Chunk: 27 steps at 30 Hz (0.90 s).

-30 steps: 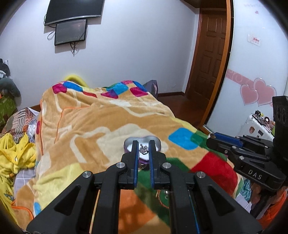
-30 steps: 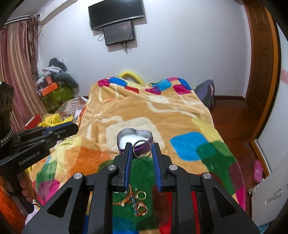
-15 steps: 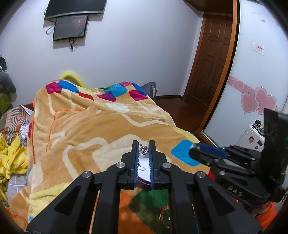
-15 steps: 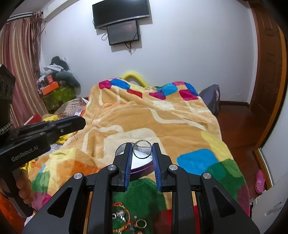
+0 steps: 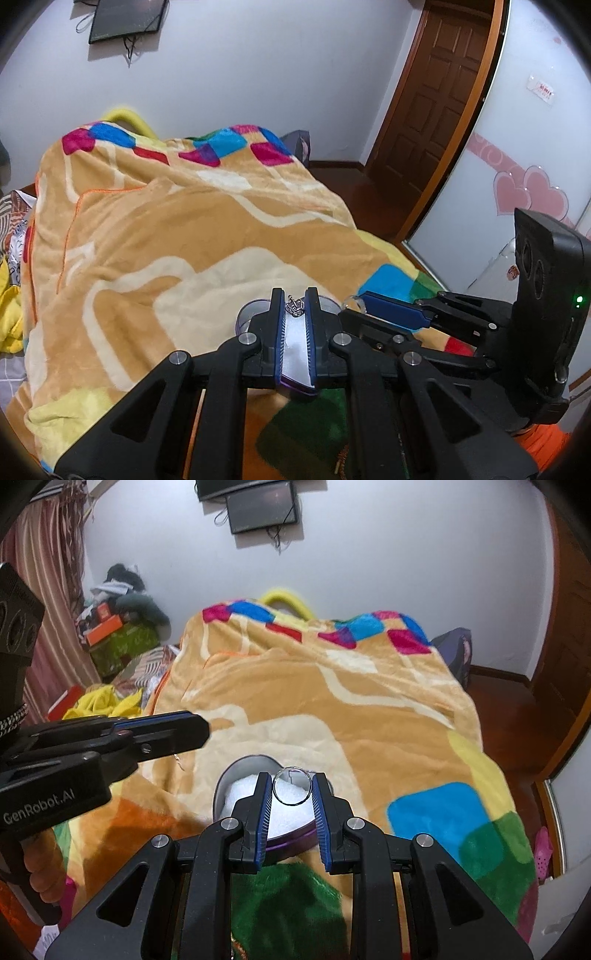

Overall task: Organize jewelry
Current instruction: 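Carry the gold ring into the heart tin and open the right gripper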

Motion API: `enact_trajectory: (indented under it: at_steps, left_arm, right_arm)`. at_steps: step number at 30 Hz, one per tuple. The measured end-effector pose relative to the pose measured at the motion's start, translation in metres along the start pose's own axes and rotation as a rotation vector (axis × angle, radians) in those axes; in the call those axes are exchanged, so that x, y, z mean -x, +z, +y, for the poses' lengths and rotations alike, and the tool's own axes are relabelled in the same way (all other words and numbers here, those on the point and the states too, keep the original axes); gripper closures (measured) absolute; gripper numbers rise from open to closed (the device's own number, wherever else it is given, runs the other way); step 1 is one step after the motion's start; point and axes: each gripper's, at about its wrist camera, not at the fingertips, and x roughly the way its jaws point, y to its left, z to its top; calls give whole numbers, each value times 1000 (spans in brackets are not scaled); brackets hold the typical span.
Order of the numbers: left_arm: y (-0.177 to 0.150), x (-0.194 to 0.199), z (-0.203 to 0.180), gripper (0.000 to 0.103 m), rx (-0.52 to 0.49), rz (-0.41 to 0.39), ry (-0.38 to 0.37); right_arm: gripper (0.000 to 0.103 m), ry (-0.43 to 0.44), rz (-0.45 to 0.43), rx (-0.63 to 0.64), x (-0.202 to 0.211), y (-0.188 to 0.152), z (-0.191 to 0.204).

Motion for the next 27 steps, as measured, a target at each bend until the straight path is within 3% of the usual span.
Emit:
enact_trajectory:
  at_steps: [17,27]
  left_arm:
    - [-5,-23,10,94,1,72,-17]
    - [-6,-7,6,94,-29,51,37]
  right_arm:
    - [83,43,121,66,-32,-2,1]
    - [82,27,147,60,-28,0,1]
